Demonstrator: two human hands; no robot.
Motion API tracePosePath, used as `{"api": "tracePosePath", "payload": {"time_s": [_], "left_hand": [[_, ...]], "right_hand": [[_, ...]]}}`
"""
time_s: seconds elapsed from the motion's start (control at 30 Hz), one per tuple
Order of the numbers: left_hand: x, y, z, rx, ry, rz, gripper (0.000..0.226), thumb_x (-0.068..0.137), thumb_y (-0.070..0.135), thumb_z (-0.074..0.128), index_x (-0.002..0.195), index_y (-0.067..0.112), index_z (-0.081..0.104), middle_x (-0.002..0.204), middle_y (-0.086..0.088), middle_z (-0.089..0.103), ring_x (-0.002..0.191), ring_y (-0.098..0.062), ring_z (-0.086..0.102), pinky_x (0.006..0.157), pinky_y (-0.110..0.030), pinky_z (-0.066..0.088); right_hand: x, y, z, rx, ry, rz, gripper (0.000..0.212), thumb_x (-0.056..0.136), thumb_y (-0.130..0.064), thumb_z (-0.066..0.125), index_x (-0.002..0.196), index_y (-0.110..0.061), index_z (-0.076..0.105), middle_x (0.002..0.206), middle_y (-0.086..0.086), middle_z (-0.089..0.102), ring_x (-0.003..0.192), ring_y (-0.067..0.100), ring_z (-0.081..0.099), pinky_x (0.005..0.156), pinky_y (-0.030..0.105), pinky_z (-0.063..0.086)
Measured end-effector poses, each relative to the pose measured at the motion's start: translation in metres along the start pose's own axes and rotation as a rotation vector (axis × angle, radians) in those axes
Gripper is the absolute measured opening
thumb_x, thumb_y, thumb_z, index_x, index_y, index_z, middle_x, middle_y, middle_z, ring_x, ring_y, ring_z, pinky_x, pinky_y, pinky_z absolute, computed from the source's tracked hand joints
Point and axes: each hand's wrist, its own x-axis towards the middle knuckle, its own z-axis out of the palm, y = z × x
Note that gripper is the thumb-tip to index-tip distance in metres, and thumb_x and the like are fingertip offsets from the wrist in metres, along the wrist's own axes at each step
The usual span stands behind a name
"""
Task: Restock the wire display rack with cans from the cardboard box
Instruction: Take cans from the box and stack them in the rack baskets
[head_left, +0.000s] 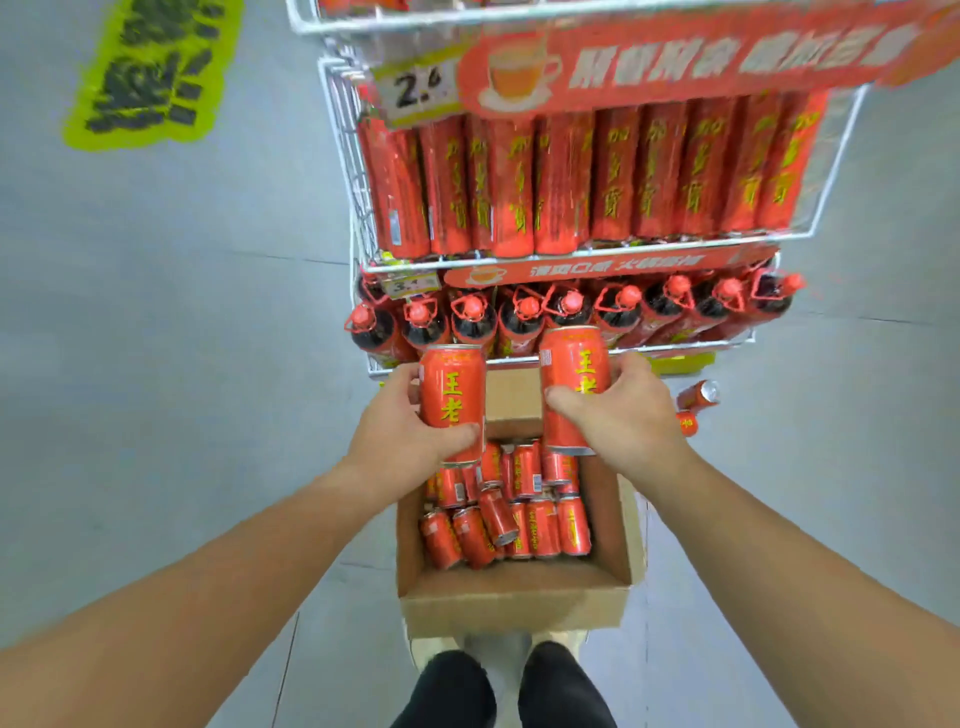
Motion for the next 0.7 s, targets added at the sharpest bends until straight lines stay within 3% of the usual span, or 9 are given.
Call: {"api": "tracePosePath", "payload": {"time_s": [0.1,0.23,0.33,0.47,0.6,0.7], "left_hand": [[-0.042,0.075,-0.031,-0.014,0.016,0.103,0.066,0.07,0.013,0.089,0.125,0.021,0.053,0.107,0.004,0.069,0.085,-0.008,0.071,0.081,-0.028,0.059],[-0.09,0.171,-0.075,-0.039,0.03,0.241,0.07,0.06,0.022,0.09,0.121,0.025,0.055,0.105,0.003,0.071,0.089,-0.013,0.073,0.086,-0.038,0.06],[-0.121,0.234,-0.107,-0.02,0.061,0.368,0.062,0.072,0.008,0.087,0.119,0.028,0.053,0.1,0.01,0.068,0.076,0.001,0.069,0.071,-0.024,0.056],[-0.147,0.308,-0.143,0.013,0.097,0.508,0.053,0.074,0.004,0.084,0.104,0.034,0.053,0.096,0.013,0.065,0.069,0.008,0.066,0.069,-0.015,0.054],[-0.161,0.375,-0.167,0.007,0.141,0.577,0.057,0.073,0.011,0.087,0.118,0.025,0.053,0.101,0.006,0.067,0.08,-0.008,0.07,0.076,-0.031,0.06],[-0.167,0.415,-0.181,-0.006,0.186,0.621,0.055,0.074,0.012,0.087,0.115,0.027,0.054,0.098,0.008,0.068,0.083,-0.008,0.07,0.078,-0.032,0.06]], "right_hand": [[-0.045,-0.064,-0.045,0.044,0.058,-0.072,0.042,0.071,-0.034,0.082,0.099,-0.021,0.052,0.087,-0.006,0.063,0.074,0.008,0.06,0.061,0.029,0.043],[-0.098,-0.147,-0.099,0.08,0.137,-0.16,0.046,0.072,-0.032,0.083,0.102,-0.02,0.051,0.082,-0.012,0.058,0.073,0.01,0.057,0.07,0.03,0.041],[-0.133,-0.2,-0.134,0.091,0.196,-0.229,0.044,0.073,-0.034,0.082,0.1,-0.021,0.049,0.08,-0.014,0.056,0.069,0.004,0.054,0.065,0.03,0.039],[-0.165,-0.262,-0.175,0.118,0.252,-0.326,0.046,0.072,-0.034,0.082,0.105,-0.02,0.052,0.082,-0.013,0.058,0.074,0.012,0.058,0.071,0.028,0.039],[-0.179,-0.314,-0.214,0.122,0.305,-0.416,0.045,0.073,-0.036,0.08,0.102,-0.021,0.049,0.085,-0.012,0.057,0.081,0.017,0.06,0.073,0.032,0.043],[-0.179,-0.348,-0.242,0.131,0.281,-0.454,0.049,0.076,-0.038,0.078,0.107,-0.023,0.043,0.088,-0.01,0.057,0.077,0.008,0.057,0.073,0.032,0.043]]}}
